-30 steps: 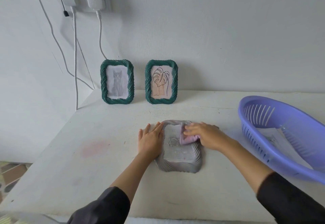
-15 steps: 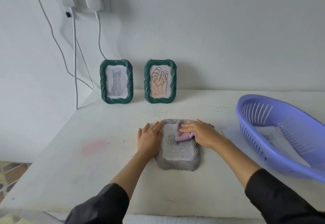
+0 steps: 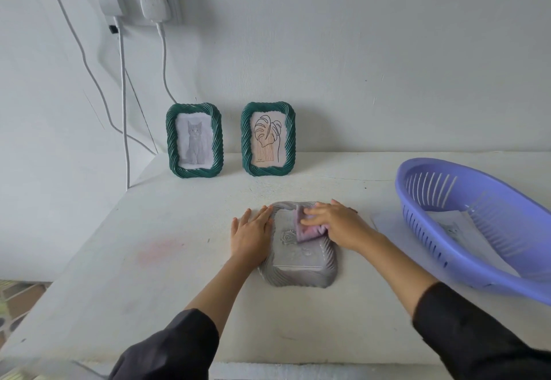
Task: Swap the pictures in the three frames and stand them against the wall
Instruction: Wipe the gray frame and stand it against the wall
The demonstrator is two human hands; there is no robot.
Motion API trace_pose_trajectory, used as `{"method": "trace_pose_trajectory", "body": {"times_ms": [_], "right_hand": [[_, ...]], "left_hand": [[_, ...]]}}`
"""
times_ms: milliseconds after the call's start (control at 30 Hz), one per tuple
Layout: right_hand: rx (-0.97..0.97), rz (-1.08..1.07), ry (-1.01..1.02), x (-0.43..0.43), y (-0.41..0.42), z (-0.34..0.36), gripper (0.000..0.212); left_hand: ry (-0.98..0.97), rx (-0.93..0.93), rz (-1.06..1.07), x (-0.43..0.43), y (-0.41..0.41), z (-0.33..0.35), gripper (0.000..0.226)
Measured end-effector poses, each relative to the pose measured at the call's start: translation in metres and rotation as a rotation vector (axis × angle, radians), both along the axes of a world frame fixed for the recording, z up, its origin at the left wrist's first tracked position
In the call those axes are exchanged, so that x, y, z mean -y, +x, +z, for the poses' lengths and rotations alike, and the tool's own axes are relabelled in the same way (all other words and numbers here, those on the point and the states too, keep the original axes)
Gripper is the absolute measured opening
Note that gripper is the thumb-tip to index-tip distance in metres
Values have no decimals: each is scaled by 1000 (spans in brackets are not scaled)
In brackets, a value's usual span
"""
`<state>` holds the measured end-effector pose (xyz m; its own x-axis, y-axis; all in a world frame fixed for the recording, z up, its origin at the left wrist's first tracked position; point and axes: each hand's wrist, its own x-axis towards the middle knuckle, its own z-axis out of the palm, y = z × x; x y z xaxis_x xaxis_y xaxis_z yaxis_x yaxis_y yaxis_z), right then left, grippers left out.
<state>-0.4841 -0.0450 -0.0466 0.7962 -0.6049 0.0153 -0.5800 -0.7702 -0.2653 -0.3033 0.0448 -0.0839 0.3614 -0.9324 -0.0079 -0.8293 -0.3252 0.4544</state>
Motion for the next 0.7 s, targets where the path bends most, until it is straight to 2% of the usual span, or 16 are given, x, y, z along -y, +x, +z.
{"method": "trace_pose_trajectory", "body": {"times_ms": [67,167,300,433,600,700], "right_hand": [[62,-38,-3,-2,17,-6,54],[43,107,-19,-24,23,-15,60],[8,243,95,-45,-15,-15,50],[-85,180,33,-22,-37,-3,52],[1,13,-30,-12,6,-3,51],[-19,167,-1,-34,19,-8,57]], "left_hand": [[3,4,0,0,-1,0,45],[1,13,2,-1,-1,1,45],[3,2,3,-1,-1,2,45],[12,2,4,-1,-1,1,45],[17,-3,11,1,-2,1,45],[12,0,15,0,-2,1,45]]}}
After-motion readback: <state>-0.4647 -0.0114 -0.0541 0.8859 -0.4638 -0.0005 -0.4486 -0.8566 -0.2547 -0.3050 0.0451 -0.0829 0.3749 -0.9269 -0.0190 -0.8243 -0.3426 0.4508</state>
